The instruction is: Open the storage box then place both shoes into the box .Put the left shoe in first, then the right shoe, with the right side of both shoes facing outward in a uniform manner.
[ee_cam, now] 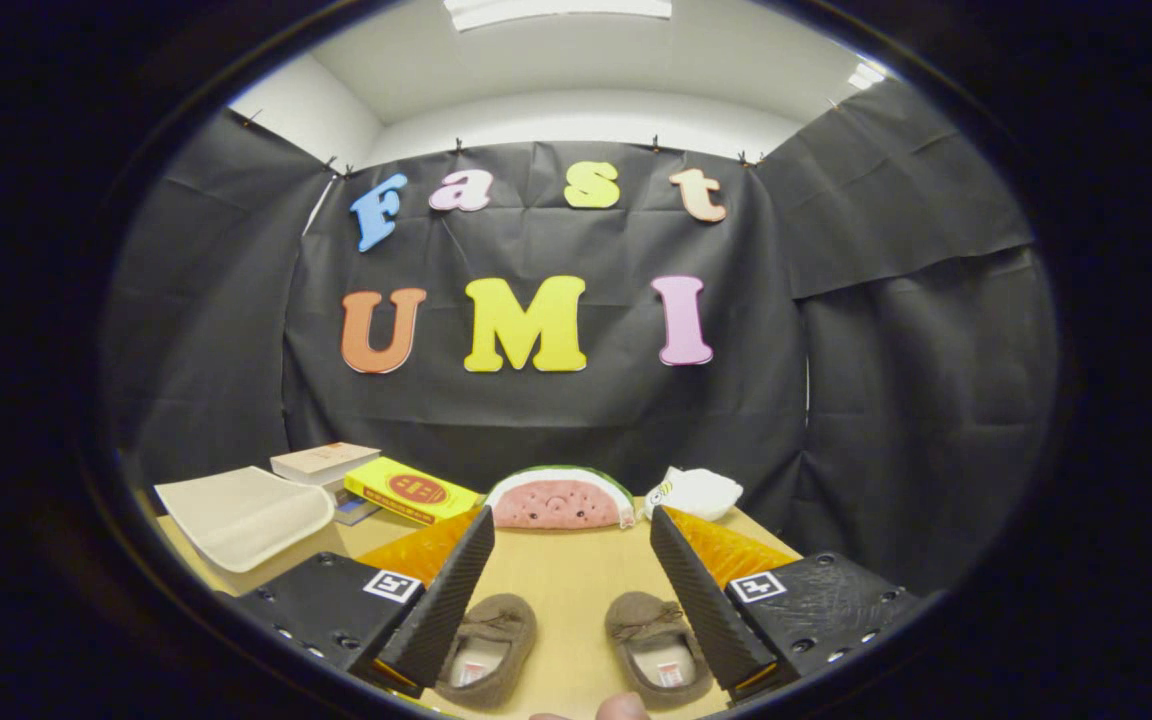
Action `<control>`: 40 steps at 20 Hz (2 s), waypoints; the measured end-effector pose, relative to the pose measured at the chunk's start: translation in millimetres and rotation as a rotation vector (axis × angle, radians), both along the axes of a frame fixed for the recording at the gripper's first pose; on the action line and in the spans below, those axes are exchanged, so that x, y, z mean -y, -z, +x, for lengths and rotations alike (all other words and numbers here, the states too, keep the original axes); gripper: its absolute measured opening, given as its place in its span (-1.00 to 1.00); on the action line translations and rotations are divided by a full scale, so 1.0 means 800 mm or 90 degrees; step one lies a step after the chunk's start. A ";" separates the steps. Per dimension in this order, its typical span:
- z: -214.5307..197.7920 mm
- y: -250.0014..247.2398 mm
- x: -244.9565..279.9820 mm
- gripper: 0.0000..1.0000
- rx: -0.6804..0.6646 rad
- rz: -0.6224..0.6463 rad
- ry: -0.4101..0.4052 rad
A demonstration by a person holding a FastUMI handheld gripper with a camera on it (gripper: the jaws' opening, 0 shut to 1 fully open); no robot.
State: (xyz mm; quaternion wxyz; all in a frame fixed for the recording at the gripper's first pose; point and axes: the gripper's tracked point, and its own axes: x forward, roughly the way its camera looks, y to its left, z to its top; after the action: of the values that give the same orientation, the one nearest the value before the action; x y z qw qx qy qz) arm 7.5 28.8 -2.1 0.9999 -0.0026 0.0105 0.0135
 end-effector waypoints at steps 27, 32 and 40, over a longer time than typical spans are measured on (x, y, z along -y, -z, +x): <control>-0.003 0.019 -0.049 0.92 -0.031 0.000 -0.031; 0.001 0.031 -0.090 0.91 -0.050 0.008 -0.075; 0.002 0.052 -0.188 0.91 -0.082 0.062 -0.164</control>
State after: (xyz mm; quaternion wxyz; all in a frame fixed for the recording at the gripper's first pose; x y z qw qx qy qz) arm 9.2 179.4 -43.7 0.9861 0.0456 0.0736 0.1421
